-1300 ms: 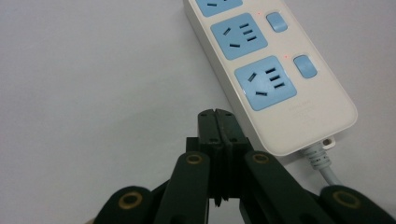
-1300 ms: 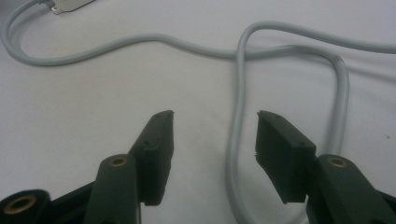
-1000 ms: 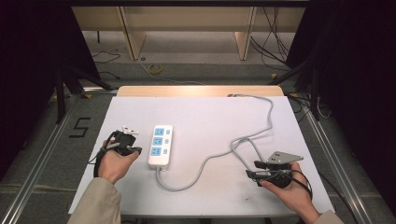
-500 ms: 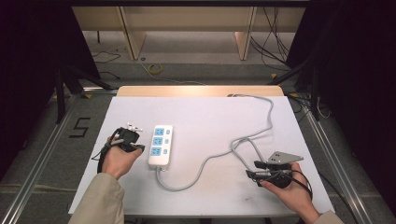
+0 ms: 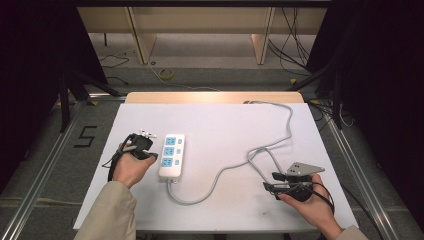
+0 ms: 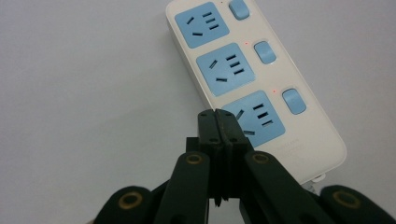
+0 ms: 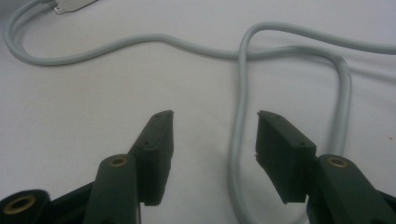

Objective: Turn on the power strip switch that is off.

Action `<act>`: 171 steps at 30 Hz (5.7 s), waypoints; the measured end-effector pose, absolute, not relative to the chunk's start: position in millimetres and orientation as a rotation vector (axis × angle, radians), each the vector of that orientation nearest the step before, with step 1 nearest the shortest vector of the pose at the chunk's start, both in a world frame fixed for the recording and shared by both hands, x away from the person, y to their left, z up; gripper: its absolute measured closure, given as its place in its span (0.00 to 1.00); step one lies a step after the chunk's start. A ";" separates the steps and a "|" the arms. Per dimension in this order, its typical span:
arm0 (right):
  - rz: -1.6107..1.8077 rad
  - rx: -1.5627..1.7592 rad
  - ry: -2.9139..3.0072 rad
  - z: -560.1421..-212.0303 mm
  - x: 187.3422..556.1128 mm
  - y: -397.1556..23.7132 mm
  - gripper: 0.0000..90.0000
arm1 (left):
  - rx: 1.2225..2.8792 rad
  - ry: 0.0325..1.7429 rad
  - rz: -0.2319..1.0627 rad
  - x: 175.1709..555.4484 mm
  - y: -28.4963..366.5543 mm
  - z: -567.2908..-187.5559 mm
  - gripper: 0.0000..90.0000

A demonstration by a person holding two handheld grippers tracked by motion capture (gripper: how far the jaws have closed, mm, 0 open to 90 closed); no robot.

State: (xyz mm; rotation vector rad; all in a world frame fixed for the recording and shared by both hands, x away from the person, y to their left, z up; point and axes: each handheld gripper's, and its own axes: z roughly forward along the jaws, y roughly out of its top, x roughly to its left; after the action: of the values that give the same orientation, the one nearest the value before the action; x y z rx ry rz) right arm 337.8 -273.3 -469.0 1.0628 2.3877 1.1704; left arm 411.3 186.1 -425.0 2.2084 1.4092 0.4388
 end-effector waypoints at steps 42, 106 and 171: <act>1.169 1.055 2.395 -468.8 337.6 -272.7 0.53 | 2.244 1.403 0.410 433.1 168.4 -421.9 1.00; 1.174 1.049 2.395 -469.2 337.6 -272.4 0.52 | 2.287 1.401 0.431 464.5 153.0 -411.1 1.00; 1.183 1.041 2.397 -469.0 337.5 -270.7 0.52 | 2.327 1.382 0.420 490.4 121.0 -409.0 1.00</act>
State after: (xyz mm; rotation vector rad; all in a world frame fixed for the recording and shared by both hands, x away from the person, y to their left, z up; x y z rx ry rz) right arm 337.5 -270.7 -469.0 1.0414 2.3966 1.1831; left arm 490.4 121.0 -409.0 2.3272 1.3818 0.4200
